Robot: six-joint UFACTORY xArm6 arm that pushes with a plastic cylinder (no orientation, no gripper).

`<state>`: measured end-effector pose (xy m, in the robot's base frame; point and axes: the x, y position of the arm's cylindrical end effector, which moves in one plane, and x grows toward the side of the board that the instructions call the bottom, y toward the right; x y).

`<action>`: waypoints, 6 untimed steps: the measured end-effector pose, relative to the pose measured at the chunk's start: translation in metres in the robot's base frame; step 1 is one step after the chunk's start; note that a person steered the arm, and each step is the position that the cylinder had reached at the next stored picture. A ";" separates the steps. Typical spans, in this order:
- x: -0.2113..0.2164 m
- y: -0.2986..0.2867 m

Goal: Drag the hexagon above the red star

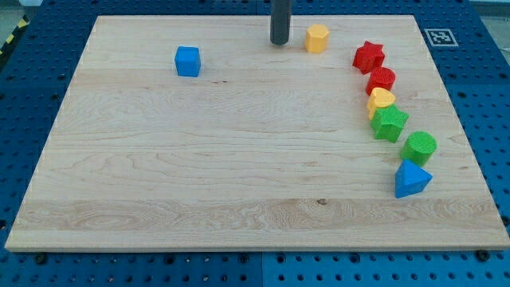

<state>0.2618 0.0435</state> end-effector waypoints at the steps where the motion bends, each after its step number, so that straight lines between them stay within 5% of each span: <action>1: 0.000 0.018; 6: 0.015 0.095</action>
